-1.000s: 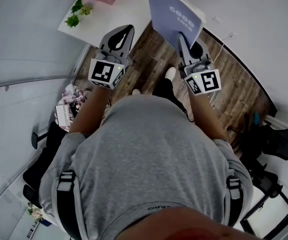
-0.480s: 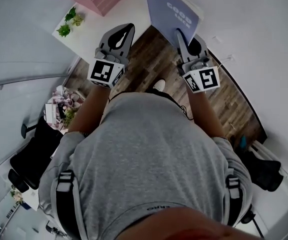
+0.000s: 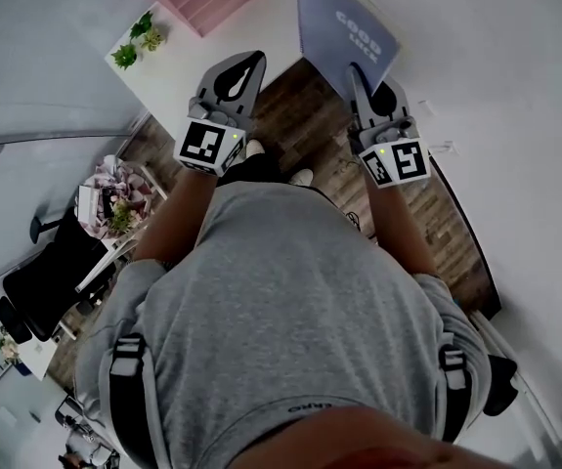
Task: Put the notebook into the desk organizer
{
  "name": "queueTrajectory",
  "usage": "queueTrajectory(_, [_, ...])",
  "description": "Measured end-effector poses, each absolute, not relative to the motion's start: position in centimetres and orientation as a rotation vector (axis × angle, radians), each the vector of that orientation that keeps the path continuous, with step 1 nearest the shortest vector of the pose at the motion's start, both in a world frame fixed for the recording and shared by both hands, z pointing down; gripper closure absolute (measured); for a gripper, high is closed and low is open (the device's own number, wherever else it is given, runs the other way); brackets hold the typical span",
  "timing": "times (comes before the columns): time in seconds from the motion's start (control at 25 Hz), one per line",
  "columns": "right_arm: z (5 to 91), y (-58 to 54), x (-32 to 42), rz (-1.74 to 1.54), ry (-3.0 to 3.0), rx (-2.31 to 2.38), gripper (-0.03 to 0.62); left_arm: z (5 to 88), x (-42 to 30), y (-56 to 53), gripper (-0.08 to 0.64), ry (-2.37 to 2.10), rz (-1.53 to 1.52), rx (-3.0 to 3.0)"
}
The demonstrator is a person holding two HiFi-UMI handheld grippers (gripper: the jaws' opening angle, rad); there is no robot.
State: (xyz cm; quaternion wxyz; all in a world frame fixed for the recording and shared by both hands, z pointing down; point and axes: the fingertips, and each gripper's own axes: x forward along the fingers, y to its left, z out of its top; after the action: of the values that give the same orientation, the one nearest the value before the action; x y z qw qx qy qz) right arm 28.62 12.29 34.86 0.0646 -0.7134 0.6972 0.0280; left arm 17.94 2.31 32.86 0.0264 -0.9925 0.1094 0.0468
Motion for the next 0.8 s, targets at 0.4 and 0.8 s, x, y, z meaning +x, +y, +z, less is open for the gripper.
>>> queueTrajectory(0.4, [36.5, 3.7, 31.5, 0.078, 2.205, -2.058, 0.555, 34.8, 19.8, -5.9, 0.54, 0.504, 0.158, -3.043])
queueTrajectory(0.8, [36.2, -10.5, 31.9, 0.058, 2.373, -1.901, 0.554, 34.6, 19.9, -17.9, 0.54, 0.679, 0.204, -3.004])
